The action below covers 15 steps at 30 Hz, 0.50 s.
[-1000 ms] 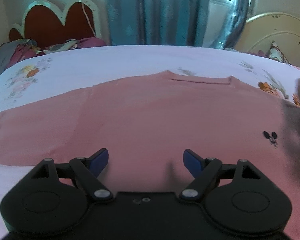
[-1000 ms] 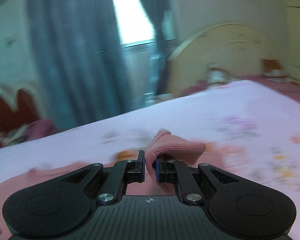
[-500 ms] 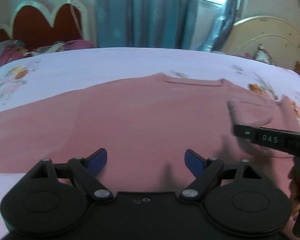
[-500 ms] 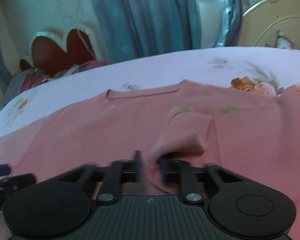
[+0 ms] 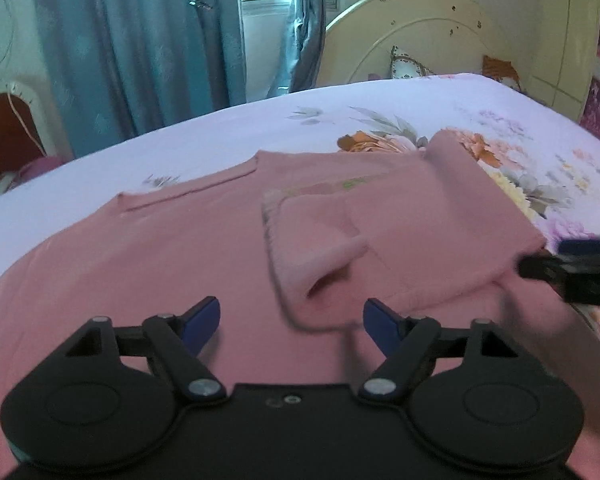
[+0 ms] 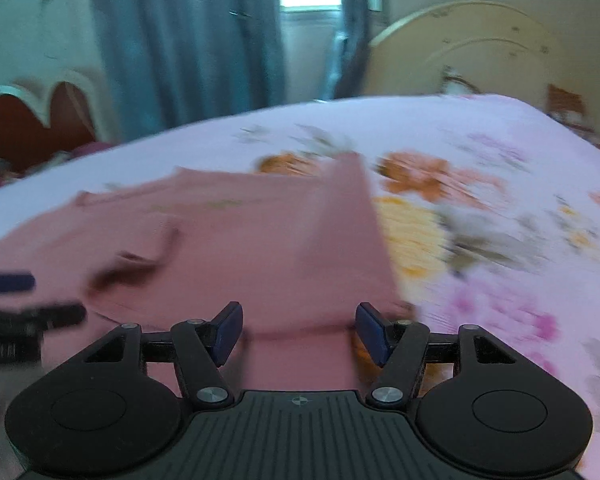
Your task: Fold small clothes
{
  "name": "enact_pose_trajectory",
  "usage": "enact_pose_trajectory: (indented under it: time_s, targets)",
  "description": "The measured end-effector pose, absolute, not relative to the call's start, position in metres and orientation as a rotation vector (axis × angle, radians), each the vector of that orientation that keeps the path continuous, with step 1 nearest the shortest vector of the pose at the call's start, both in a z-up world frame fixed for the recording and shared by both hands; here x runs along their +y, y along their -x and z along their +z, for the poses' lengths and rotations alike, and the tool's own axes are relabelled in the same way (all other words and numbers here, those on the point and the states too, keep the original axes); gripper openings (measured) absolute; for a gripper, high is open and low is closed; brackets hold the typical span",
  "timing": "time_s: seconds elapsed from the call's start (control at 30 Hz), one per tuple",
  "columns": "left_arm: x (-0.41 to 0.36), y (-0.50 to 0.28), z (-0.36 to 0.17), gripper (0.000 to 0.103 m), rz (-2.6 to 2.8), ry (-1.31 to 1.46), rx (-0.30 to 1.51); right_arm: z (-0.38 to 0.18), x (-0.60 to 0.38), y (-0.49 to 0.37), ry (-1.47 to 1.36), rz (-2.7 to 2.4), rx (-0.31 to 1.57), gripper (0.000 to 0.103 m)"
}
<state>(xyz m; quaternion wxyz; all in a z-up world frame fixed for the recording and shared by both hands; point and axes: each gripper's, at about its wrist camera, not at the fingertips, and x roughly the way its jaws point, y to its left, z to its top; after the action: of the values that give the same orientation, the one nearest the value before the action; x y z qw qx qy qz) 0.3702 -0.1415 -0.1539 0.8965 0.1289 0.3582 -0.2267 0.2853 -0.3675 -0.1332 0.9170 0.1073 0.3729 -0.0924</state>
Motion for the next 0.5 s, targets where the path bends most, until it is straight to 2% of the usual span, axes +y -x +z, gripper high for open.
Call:
enact_pose_trajectory:
  time_s: [0.07, 0.13, 0.2, 0.23, 0.27, 0.33, 0.5]
  targets:
    - [-0.149, -0.378, -0.161, 0.071, -0.461, -0.245, 0.740, -0.139, -0.379, -0.279, -0.232, -0.216, 0.780, 0.062]
    - [-0.152, -0.392, -0.171, 0.062, -0.421, -0.234, 0.766, -0.143, -0.383, -0.276, -0.235, -0.229, 0.786, 0.062]
    - [-0.148, -0.403, -0.176, 0.037, -0.421, -0.190, 0.765, -0.147, -0.387, -0.273, -0.242, -0.230, 0.792, 0.062]
    - [-0.143, -0.408, -0.176, 0.030, -0.434, -0.139, 0.760, -0.149, -0.389, -0.273, -0.245, -0.233, 0.791, 0.062]
    - [-0.136, -0.408, -0.174, 0.019, -0.439, -0.105, 0.749, -0.149, -0.389, -0.276, -0.248, -0.234, 0.787, 0.062]
    - [-0.130, -0.413, -0.169, 0.009, -0.427, -0.071, 0.731, -0.150, -0.391, -0.280, -0.253, -0.231, 0.786, 0.062]
    - [-0.102, -0.421, -0.137, 0.007, -0.406, 0.109, 0.664, -0.156, -0.389, -0.298, -0.252, -0.214, 0.780, 0.062]
